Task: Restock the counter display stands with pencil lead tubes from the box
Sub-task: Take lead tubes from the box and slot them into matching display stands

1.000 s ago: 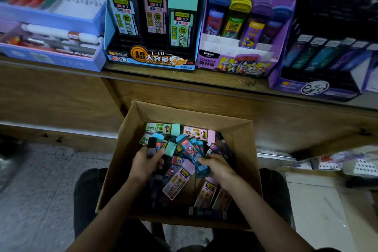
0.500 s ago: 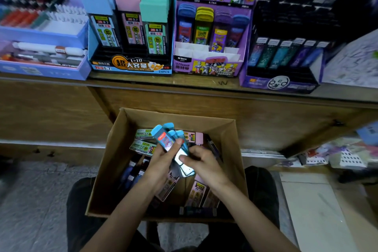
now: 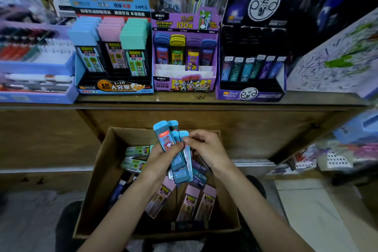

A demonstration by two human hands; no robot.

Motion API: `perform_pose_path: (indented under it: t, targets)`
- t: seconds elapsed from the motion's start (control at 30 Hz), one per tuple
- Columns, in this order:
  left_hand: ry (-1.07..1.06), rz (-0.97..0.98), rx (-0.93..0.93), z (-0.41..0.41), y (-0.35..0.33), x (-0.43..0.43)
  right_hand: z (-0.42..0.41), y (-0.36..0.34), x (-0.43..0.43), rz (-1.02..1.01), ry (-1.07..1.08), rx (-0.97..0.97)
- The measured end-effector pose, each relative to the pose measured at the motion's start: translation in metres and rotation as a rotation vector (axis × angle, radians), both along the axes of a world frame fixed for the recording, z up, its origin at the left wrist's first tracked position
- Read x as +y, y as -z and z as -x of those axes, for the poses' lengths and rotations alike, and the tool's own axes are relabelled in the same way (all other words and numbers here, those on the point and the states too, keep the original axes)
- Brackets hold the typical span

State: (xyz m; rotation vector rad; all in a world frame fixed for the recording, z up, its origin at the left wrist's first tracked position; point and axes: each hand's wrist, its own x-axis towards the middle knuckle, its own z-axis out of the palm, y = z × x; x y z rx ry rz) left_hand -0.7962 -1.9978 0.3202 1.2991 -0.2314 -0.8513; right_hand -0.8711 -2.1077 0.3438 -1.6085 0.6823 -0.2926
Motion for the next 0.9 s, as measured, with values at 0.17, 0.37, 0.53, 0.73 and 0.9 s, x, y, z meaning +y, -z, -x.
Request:
perform_pose_path:
  t: [0.17, 0.37, 0.53, 0.73, 0.9]
  targets:
    - [-0.079, -0.007, -0.055, -0.004, -0.021, -0.010, 0.016, -0.021, -0.017, 0.041, 0.146, -0.114]
    - [-0.073, 0.035, -0.101, -0.013, -0.048, -0.017, 0.043, -0.081, -0.067, 0.232, 0.215, -0.253]
    - [-0.067, 0.070, -0.159, -0.015, -0.070, -0.027, 0.053, -0.139, -0.123, 0.425, 0.402, -0.362]
    - [-0.081, 0.057, -0.169, -0.016, -0.084, -0.032, 0.048, -0.171, -0.142, 0.451, 0.366, -0.421]
    - [-0.138, 0.040, -0.146, -0.034, -0.095, -0.023, 0.003, -0.175, -0.117, 0.448, 0.214, -0.413]
